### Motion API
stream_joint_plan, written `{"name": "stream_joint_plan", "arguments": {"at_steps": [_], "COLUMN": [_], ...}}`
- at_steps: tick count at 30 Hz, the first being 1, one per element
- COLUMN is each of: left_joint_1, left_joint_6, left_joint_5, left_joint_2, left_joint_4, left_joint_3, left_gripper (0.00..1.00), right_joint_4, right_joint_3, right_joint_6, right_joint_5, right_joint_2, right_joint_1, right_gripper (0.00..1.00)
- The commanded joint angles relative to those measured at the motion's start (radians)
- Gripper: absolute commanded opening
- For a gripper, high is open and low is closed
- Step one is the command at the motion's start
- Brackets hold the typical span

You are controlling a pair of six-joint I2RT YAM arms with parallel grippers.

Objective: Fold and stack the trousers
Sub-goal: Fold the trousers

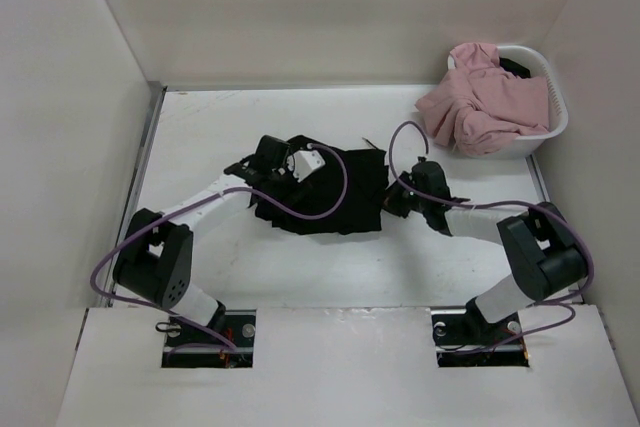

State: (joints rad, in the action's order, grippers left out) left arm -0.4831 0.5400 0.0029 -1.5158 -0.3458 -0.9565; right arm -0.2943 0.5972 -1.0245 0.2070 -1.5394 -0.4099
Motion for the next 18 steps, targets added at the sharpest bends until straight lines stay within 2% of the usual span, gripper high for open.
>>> {"name": "stream_joint_plan", "arguments": {"at_steps": [1, 3, 4, 5, 7, 10, 14, 18], "left_joint_1": [0.025, 0.036, 0.041, 0.068, 0.088, 0.180, 0.401, 0.641], "left_joint_6": [0.022, -0.008, -0.024, -0.087, -0.119, -0.204, -0.354, -0.429], "left_joint_5": [-0.027, -0.012, -0.004, 0.032, 0.055, 0.139, 0.238, 0.261], "left_joint_2": [0.011, 0.037, 0.055, 0.121, 0.158, 0.255, 0.362, 0.434], "left_joint_4": [-0.005, -0.022, -0.038, -0.109, -0.152, -0.246, -0.317, -0.349], "left_joint_3": [-0.060, -0.082, -0.097, -0.153, -0.186, -0.261, -0.312, -0.278], "left_gripper": [0.71, 0.72, 0.72, 0.73, 0.74, 0.75, 0.76, 0.78], "right_joint_4": [0.027, 0.053, 0.070, 0.166, 0.245, 0.491, 0.864, 1.067], "right_joint_3": [0.061, 0.062, 0.062, 0.081, 0.113, 0.249, 0.462, 0.546], "right_joint_6": [0.063, 0.087, 0.101, 0.162, 0.206, 0.352, 0.530, 0.613], "right_joint_5": [0.002, 0.003, 0.003, -0.004, -0.009, -0.024, -0.089, -0.191], "right_joint_2": [-0.010, 0.008, 0.030, 0.117, 0.162, 0.261, 0.320, 0.341], "right_joint_1": [0.021, 0.033, 0.047, 0.102, 0.131, 0.171, 0.194, 0.217], "right_gripper": [0.13, 0.35, 0.52, 1.00, 1.00, 1.00, 1.00, 1.00]}}
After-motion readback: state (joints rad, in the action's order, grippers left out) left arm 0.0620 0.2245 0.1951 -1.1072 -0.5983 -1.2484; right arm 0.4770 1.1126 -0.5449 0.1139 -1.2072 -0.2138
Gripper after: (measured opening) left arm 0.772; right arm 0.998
